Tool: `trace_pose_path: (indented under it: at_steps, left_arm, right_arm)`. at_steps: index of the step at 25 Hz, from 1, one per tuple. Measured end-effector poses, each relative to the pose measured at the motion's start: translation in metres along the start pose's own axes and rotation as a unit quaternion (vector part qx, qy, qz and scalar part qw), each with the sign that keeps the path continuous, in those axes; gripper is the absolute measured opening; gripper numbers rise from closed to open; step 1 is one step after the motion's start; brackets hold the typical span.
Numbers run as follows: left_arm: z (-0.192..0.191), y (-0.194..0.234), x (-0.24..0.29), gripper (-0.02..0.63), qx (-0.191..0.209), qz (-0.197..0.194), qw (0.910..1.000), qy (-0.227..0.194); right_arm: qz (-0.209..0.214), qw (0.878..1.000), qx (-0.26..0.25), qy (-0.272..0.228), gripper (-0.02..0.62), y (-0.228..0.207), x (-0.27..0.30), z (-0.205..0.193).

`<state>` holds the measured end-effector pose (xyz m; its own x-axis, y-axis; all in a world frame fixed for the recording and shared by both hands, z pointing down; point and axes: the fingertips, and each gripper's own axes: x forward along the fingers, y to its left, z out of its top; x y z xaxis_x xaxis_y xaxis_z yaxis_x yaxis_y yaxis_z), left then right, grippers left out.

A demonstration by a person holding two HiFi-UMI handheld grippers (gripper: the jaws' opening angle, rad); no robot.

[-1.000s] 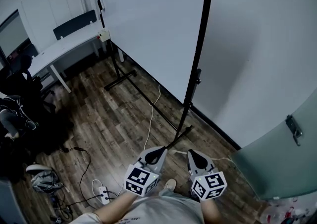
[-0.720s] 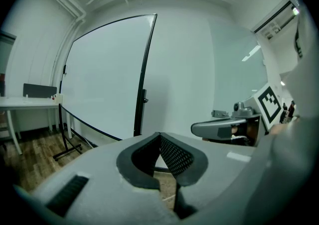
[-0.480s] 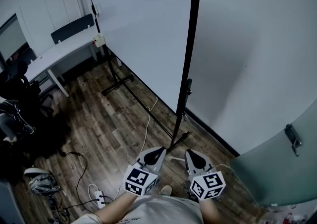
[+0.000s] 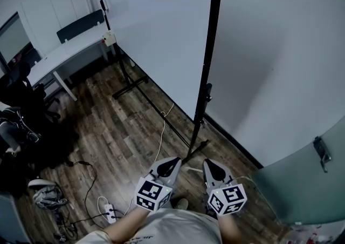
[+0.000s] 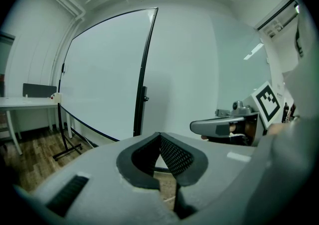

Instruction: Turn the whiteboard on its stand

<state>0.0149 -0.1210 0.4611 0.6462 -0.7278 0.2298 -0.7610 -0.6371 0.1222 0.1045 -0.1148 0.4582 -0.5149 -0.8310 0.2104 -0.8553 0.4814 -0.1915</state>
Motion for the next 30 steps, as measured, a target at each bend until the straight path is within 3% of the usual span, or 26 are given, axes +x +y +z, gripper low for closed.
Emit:
trace_pose_path:
  at_steps: [19, 30]
  left_arm:
    - [0.029, 0.046, 0.037, 0.011, 0.023, -0.040, 0.9989, 0.006]
    - [0.034, 0.086, 0.066, 0.011, 0.043, -0.039, 0.9983, 0.005]
  right_arm:
    - [-0.030, 0.999, -0.030, -0.010, 0.008, -0.025, 0.056, 0.040]
    - [-0.055, 0.997, -0.045, 0.003, 0.008, -0.057, 0.104, 0.048]
